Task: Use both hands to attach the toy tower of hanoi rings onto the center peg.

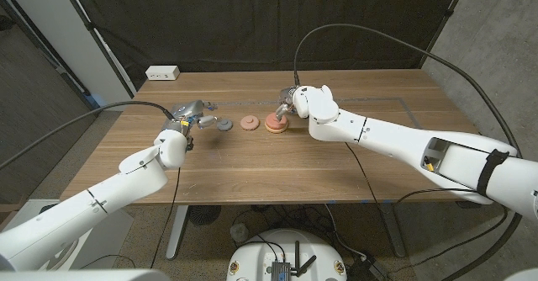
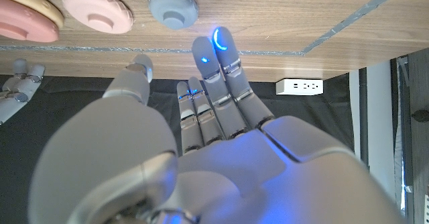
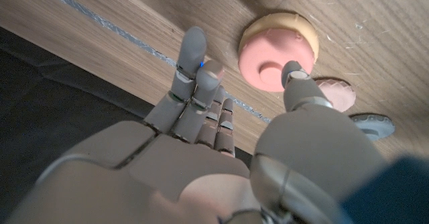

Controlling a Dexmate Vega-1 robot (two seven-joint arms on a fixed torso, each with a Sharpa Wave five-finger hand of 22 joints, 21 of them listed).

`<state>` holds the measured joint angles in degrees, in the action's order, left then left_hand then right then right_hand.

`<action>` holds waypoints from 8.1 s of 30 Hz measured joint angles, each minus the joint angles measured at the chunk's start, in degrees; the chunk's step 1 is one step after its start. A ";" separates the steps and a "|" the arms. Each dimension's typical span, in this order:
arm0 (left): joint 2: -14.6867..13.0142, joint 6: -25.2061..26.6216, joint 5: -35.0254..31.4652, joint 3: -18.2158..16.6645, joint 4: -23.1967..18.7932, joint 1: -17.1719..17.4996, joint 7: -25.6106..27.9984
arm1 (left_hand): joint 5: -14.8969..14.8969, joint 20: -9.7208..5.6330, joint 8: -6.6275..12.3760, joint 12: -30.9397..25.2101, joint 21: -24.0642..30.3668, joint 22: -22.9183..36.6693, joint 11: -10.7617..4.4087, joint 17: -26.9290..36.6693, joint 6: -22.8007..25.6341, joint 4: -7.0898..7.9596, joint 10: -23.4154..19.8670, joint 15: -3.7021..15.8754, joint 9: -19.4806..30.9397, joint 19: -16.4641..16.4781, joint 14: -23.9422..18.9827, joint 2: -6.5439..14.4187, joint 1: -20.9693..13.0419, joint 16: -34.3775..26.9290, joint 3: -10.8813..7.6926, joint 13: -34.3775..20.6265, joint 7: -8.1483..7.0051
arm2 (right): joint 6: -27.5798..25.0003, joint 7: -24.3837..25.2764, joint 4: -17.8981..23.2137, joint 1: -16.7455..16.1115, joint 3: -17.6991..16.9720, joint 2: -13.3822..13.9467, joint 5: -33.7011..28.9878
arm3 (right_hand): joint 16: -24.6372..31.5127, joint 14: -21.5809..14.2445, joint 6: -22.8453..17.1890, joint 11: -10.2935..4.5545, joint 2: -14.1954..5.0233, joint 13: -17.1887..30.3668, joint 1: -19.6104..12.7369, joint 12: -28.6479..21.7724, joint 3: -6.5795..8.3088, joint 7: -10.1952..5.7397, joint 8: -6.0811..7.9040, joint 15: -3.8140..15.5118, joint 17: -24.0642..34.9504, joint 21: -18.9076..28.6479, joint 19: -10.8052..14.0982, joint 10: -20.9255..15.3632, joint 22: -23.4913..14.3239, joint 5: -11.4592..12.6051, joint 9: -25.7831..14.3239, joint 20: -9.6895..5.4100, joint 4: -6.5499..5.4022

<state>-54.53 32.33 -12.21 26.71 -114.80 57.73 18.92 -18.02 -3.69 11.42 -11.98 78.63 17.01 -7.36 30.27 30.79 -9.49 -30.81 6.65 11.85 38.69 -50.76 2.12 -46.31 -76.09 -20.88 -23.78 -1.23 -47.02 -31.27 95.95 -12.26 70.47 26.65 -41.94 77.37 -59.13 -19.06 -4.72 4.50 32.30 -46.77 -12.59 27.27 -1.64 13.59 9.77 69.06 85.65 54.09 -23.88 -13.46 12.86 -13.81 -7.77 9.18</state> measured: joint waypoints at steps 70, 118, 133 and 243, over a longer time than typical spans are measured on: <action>0.33 5.19 -2.20 0.98 -4.38 -0.90 -0.44 | 0.00 0.00 -0.11 0.00 3.04 -2.12 -0.01 -0.27 -0.62 -0.07 -0.01 -0.10 0.00 -1.03 0.51 -0.31 0.31 -0.41 -0.56 -0.39 0.62 | -2.31 19.83 18.16 -23.69 -20.12 16.07 -0.50 | 0.01 -1.61 -3.50 -1.64 -1.35 0.05 -2.72 0.00 1.90 -0.60 1.03 0.57 0.28 0.89 0.61 -1.65 0.69 1.78 -0.28 -0.22 0.46; -0.94 8.75 -11.24 12.01 -2.89 -15.03 -15.19 | 0.00 0.30 -0.61 0.78 6.58 -3.98 0.52 -1.60 -5.74 -0.79 5.29 -0.51 0.56 -3.18 1.55 -4.22 -4.98 -1.64 -0.77 -1.35 0.82 | -4.58 27.56 19.39 -28.03 -22.49 17.11 4.01 | -0.24 -2.21 -5.83 -1.83 -2.26 0.25 -2.56 0.00 2.37 -1.11 1.04 0.78 0.32 0.88 0.61 -3.88 1.22 2.21 -0.23 -0.22 -0.02; -0.70 5.57 -17.14 15.23 -0.25 -20.51 -27.73 | 0.28 0.30 -0.83 1.18 7.04 -4.51 1.24 -2.13 -7.76 -0.07 7.20 -0.51 0.39 -3.17 1.54 -4.22 -4.98 -1.92 -0.06 -1.19 1.00 | -6.01 27.33 20.42 -27.58 -21.28 17.65 4.07 | -0.24 -2.20 -6.34 -1.57 -2.72 0.25 -2.10 0.00 2.53 -1.22 1.04 0.78 0.40 0.88 0.61 -4.14 1.32 2.66 -0.02 -0.22 -0.18; 13.52 -13.76 -28.75 24.89 25.01 -32.64 -41.78 | 2.62 0.17 2.05 -2.05 8.90 -5.82 0.75 -2.92 -7.58 0.31 6.09 0.24 -0.40 -1.43 -0.67 -4.35 -4.25 -5.36 2.69 1.72 1.30 | -11.90 24.07 21.34 -23.70 -16.25 17.83 3.99 | -0.67 -2.41 -7.46 -1.83 -3.99 0.80 1.15 0.45 3.64 -1.31 0.60 0.99 0.69 1.32 1.01 -5.31 1.47 4.77 -0.04 -0.21 -0.49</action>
<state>-41.00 18.57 -40.96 51.59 -89.79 25.09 -22.86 -15.40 -3.52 13.46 -14.03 87.53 11.19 -6.60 27.34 23.21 -9.19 -24.72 6.90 11.44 37.26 -51.43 -2.23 -50.57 -81.45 -18.18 -22.06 0.07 -58.91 -7.20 117.29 -35.96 54.22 44.48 -37.95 76.70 -61.54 -26.51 -6.54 0.51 33.09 -45.62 -12.14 30.91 -2.95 14.19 10.76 69.75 86.97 55.10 -29.19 -11.99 17.63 -13.85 -7.98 8.69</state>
